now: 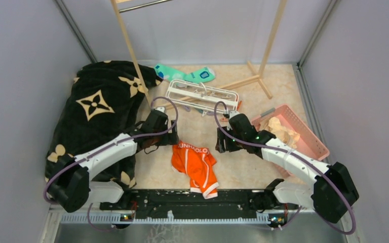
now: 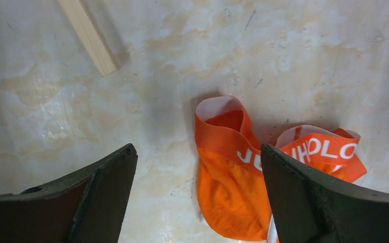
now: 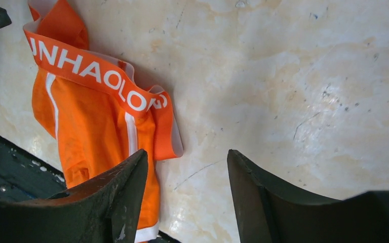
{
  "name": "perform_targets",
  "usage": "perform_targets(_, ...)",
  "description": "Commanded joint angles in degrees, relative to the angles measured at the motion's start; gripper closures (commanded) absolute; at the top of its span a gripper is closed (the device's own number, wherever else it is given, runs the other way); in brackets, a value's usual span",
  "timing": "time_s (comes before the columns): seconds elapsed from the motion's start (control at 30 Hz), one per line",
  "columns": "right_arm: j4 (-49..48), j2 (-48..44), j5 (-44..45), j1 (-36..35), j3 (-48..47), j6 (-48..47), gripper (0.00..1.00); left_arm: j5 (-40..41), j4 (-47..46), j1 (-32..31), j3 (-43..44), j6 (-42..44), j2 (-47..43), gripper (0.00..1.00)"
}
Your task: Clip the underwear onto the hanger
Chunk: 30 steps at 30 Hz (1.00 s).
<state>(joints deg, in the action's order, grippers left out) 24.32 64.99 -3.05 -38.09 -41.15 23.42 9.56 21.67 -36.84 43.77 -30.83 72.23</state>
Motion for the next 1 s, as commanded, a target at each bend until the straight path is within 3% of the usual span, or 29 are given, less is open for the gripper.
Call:
perform_targets(0.0, -7.09, -3.15, -2.20, -0.16, 0.76, 6.02, 0.41, 0.28, -4.92, 1.10, -2.33, -7.07, 2.56, 0.05)
perform_targets(0.23, -5.57, -2.79, -2.54, -0.16, -0.94, 3.90, 0.41, -5.72, -14.75, 1.86, -10.96, -8.54, 2.18, 0.15)
perform_targets(0.5, -8.26, -2.02, -5.25, -0.15, 0.27, 5.29, 0.41, -7.01, -19.16, 2.04, -15.91, -7.01, -1.64, 0.16)
perform_targets(0.6, -8.28, -1.95, -5.24, -0.15, 0.28, 5.37, 0.42, -8.28, -20.82, 2.02, -14.67, -5.12, 1.98, 0.18)
perform_targets(0.77, -7.94, -2.28, -4.92, -0.20, 0.47, 5.27, 0.42, -9.83, -20.26, 1.96, -10.61, -2.35, 9.21, 0.29)
perform_targets(0.97, -7.92, -2.55, -4.60, -0.15, 1.13, 5.32, 0.42, -11.56, -22.06, 1.95, -13.11, -1.33, 9.65, 0.37)
